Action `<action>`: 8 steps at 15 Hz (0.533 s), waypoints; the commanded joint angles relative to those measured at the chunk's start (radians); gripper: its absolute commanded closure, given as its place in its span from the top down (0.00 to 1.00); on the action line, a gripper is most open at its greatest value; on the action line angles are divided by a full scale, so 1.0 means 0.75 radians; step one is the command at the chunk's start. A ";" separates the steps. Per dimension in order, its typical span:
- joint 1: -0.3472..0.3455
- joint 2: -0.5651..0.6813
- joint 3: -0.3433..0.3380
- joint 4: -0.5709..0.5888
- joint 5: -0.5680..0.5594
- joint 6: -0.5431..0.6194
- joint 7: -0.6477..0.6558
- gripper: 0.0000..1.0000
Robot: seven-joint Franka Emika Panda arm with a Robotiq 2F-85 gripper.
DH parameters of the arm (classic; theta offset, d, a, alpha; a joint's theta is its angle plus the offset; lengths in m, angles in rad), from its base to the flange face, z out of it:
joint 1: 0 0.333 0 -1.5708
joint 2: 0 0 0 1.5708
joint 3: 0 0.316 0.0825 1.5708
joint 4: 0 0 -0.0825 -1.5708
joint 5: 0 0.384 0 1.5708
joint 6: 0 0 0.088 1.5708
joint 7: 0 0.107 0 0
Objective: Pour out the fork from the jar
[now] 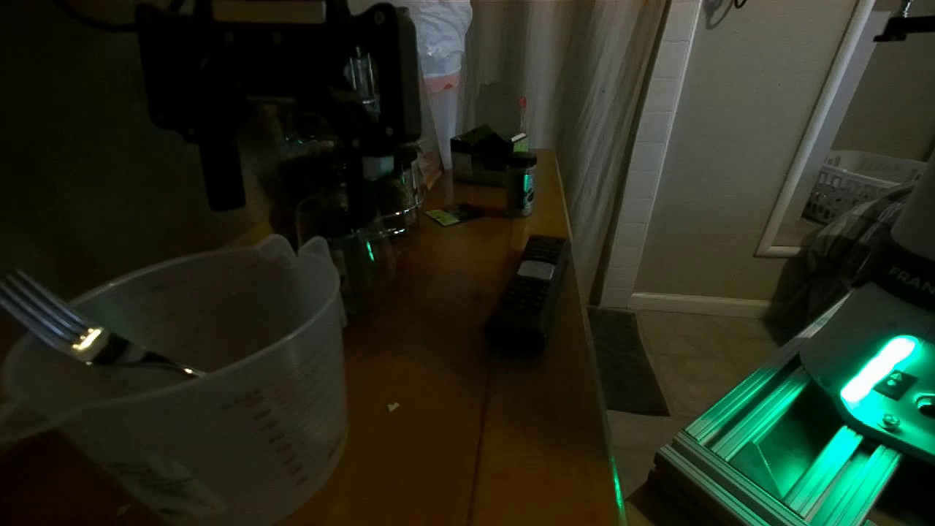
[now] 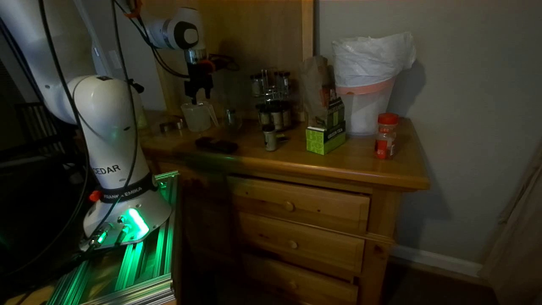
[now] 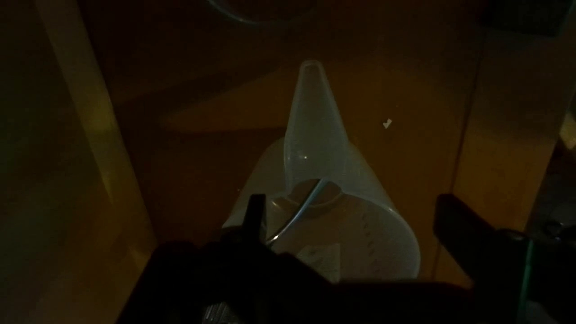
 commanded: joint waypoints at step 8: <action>-0.119 0.133 0.123 0.077 -0.262 0.061 0.055 0.81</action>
